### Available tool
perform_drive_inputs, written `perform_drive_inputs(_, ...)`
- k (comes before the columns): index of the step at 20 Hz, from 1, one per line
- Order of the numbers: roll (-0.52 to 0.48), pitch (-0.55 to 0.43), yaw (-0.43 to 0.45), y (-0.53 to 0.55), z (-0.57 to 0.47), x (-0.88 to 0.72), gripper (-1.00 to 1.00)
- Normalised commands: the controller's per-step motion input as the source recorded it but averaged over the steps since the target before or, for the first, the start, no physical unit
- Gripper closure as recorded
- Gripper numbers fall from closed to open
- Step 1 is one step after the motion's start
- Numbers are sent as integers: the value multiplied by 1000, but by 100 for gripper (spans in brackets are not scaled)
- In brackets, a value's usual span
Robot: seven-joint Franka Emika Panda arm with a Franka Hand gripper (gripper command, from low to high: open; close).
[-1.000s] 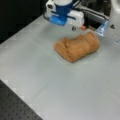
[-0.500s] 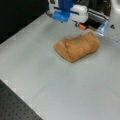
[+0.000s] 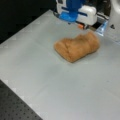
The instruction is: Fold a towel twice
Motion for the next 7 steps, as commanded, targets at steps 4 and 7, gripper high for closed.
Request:
perform_drive_inputs(4,-79,-49,-165,300,-45,-5,-100)
perform_drive_inputs(7,-97,-85,-142,158,-55,7,-100)
